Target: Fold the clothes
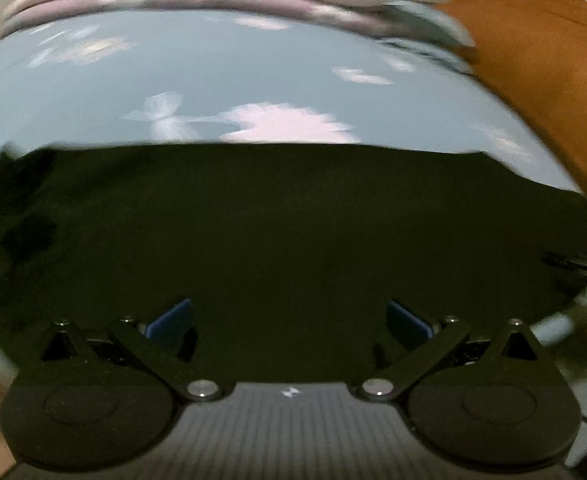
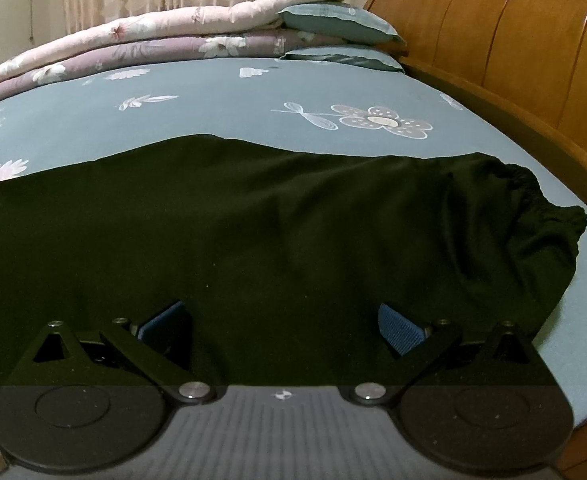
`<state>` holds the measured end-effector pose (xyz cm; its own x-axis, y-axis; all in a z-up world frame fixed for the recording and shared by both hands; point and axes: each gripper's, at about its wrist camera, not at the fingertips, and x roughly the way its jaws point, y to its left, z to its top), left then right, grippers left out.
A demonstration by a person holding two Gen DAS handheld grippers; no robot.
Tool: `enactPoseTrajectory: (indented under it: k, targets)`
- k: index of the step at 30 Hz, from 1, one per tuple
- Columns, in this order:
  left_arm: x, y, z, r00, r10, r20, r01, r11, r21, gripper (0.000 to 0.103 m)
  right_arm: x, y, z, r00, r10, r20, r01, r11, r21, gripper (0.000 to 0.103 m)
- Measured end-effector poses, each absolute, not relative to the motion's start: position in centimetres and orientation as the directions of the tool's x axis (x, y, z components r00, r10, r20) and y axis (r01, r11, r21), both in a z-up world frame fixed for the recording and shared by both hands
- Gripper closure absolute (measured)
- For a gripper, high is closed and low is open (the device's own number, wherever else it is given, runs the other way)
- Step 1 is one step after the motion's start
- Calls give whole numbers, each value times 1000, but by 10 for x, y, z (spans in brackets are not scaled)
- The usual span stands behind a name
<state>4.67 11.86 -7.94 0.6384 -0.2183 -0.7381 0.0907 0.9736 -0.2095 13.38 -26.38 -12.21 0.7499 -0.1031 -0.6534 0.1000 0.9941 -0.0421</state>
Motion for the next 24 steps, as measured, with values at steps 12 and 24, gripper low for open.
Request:
enactPoseTrajectory:
  k: [12, 24]
  targets:
    - [55, 46, -101, 548, -258, -796, 296, 950, -104, 1, 132, -265, -122, 755, -98, -649, 98, 995, -36, 0]
    - [50, 137, -63, 646, -282, -710, 58, 945, -323, 1, 131, -264, -122, 757, -96, -646, 98, 995, -33, 0]
